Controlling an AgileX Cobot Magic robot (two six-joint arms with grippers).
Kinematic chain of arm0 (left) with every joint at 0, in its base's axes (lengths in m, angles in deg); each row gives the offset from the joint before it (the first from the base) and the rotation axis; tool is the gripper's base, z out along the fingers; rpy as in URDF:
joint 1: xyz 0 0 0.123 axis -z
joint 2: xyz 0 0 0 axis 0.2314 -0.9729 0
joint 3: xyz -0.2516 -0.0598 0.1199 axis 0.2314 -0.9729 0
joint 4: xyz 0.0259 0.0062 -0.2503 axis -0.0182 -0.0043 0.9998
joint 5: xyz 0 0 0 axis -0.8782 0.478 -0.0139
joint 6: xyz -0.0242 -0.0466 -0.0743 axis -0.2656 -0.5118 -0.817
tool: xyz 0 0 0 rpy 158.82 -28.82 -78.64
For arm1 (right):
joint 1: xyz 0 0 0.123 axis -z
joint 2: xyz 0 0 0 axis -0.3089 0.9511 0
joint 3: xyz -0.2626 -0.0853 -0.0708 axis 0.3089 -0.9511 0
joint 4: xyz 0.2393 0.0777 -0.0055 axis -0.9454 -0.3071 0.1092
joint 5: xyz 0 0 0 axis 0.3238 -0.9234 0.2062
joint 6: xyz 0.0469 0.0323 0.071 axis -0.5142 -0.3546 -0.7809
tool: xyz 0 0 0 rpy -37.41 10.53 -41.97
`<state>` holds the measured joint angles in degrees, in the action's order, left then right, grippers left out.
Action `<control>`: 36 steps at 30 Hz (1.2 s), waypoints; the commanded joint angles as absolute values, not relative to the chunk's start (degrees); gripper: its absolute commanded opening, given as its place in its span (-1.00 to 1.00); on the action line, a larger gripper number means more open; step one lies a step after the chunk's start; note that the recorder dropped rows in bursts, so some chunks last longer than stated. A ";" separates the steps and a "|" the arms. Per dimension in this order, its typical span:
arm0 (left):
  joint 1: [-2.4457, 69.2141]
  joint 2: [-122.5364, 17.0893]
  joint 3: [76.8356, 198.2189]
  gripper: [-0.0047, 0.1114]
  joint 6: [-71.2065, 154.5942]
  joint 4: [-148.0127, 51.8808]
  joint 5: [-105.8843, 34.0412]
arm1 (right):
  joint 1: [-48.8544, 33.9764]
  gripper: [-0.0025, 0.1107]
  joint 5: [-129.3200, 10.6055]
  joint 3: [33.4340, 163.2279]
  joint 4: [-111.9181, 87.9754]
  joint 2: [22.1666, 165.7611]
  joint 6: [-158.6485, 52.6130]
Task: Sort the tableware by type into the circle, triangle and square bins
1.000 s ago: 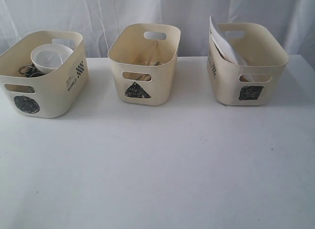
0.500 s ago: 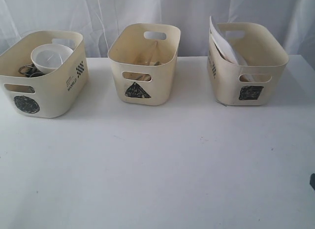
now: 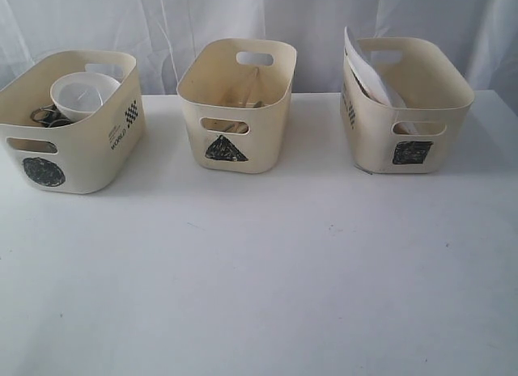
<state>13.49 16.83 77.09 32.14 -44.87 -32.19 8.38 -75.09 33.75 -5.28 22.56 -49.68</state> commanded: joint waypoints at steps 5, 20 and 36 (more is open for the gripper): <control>13.45 17.09 76.84 -0.92 31.88 -44.97 -32.49 | 13.66 -0.96 -74.69 33.43 -7.11 22.17 -47.39; 13.45 17.09 76.84 -0.92 31.88 -44.97 -32.49 | 16.99 -0.96 -75.56 33.43 -5.93 22.17 -50.01; 13.45 17.09 76.84 -0.92 31.88 -44.97 -32.49 | 16.99 -0.96 -75.56 33.43 -6.18 22.17 -50.01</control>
<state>13.49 16.83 77.09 32.14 -44.87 -32.19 16.71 -75.65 33.75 -6.39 22.56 -49.83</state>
